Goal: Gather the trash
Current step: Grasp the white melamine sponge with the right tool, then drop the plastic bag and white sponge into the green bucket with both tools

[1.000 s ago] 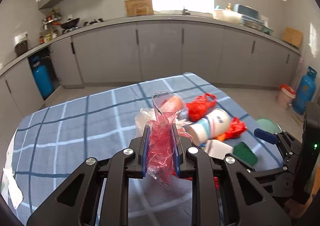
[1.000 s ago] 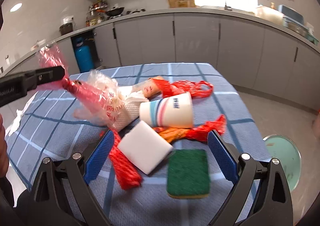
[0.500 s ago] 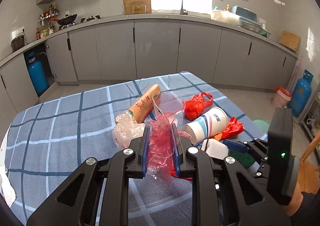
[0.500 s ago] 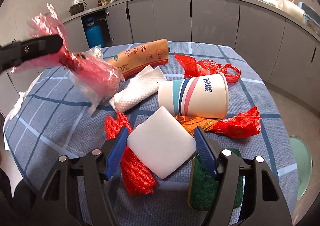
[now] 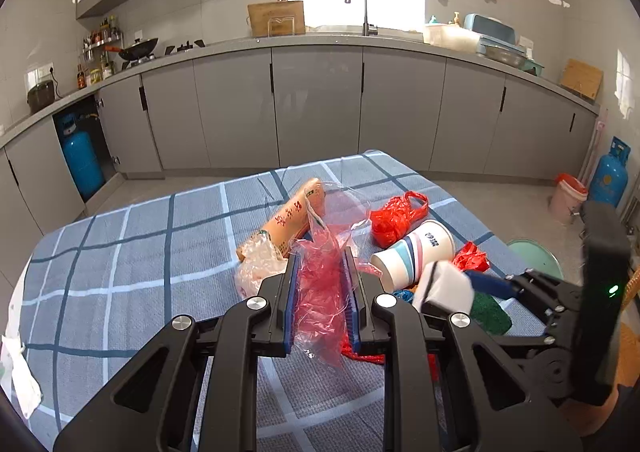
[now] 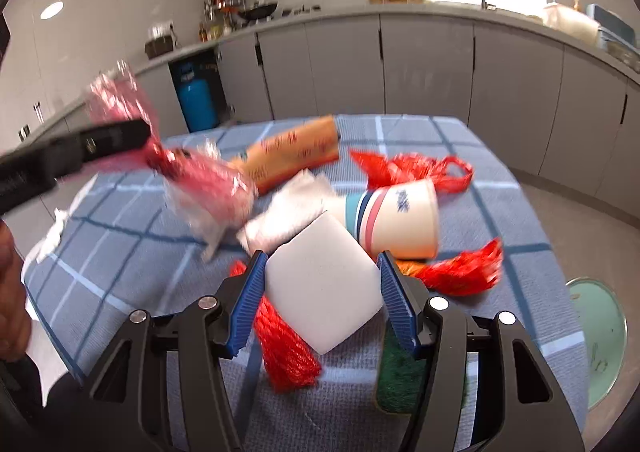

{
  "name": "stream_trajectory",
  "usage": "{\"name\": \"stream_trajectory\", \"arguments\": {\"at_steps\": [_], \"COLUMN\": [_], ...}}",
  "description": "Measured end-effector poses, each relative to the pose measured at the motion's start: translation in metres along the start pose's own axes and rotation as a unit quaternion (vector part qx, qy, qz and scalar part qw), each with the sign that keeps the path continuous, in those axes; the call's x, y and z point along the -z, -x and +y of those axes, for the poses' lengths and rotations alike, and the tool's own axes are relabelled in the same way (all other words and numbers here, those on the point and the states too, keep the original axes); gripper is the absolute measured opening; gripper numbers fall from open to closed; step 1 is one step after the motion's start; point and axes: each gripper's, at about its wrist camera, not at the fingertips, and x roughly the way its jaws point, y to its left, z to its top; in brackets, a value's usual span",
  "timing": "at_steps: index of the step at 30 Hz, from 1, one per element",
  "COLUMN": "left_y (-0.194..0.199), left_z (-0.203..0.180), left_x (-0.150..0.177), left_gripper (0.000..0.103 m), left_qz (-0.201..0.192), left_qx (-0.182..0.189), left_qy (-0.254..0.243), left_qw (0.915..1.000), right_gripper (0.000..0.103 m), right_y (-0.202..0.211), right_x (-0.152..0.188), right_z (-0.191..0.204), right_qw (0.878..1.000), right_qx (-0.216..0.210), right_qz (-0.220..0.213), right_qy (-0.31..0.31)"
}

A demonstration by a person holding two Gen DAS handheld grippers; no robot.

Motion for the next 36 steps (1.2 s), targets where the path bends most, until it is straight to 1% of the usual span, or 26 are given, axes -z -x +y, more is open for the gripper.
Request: {"name": "stream_trajectory", "arguments": {"at_steps": [5,10,15,17,19,25,31,36], "left_y": [-0.001,-0.010,-0.018,-0.023,-0.026,-0.041,-0.060,-0.072], "left_z": [-0.017,-0.039,-0.065,-0.080,-0.094,-0.141,-0.188,-0.228], "left_x": [-0.006,-0.015,-0.026,-0.031,-0.034,-0.041,-0.045,-0.046], "left_gripper": [0.021,0.021,0.021,0.021,0.021,0.021,0.021,0.021], "left_qz": [-0.006,-0.012,-0.018,-0.016,-0.019,-0.015,-0.007,-0.003], "left_qx": [0.005,0.014,0.039,0.060,0.072,0.111,0.142,0.166], "left_qy": [-0.021,-0.044,-0.065,-0.074,-0.086,-0.114,-0.138,-0.155], "left_qw": [0.9997,0.9988,0.9969,0.9953,0.9935,0.9872,0.9801,0.9739], "right_gripper": [0.057,0.057,0.057,0.057,0.057,0.057,0.057,0.057], "right_y": [0.017,0.034,0.050,0.054,0.060,0.076,0.093,0.096], "right_x": [-0.008,-0.009,-0.006,-0.004,-0.001,0.011,0.031,0.047], "right_z": [-0.013,-0.039,-0.073,-0.086,-0.101,-0.148,-0.199,-0.233], "right_qw": [1.000,0.998,0.994,0.992,0.990,0.981,0.969,0.960], "right_qx": [0.021,0.051,0.081,0.094,0.105,0.148,0.191,0.212], "right_qz": [-0.021,-0.036,-0.047,-0.049,-0.051,-0.053,-0.050,-0.042], "right_qy": [-0.009,-0.030,-0.057,-0.065,-0.077,-0.109,-0.147,-0.180]}}
